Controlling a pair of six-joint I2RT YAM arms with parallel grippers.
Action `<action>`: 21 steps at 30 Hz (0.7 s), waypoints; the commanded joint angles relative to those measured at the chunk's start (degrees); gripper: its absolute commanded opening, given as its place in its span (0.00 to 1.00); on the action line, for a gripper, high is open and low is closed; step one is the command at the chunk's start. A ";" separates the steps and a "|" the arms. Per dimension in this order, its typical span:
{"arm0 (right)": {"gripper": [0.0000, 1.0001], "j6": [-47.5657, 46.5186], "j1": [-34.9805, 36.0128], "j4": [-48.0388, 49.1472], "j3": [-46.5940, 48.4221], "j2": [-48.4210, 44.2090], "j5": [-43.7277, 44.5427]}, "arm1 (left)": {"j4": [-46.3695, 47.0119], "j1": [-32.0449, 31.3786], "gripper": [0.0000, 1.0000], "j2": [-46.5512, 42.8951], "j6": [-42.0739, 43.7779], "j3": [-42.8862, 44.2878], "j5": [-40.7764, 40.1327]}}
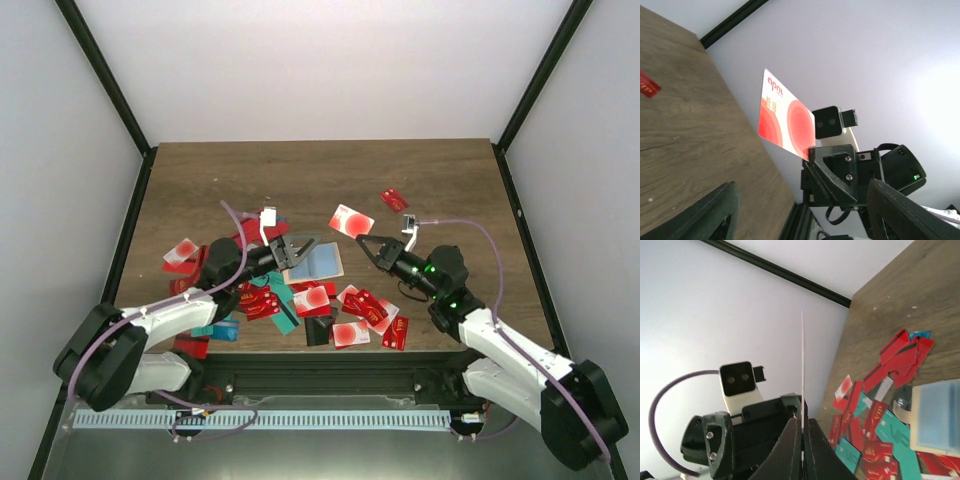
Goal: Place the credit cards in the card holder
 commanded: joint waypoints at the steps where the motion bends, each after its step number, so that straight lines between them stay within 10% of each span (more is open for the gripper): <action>1: 0.01 4.94 1.33 12.00 3.04 3.03 2.71 | 12.56 -1.16 0.71 3.41 -5.21 1.47 -1.38; 21: 0.01 7.05 6.01 17.71 9.79 12.05 1.98 | 15.96 -1.84 0.36 13.22 -5.43 11.41 -2.28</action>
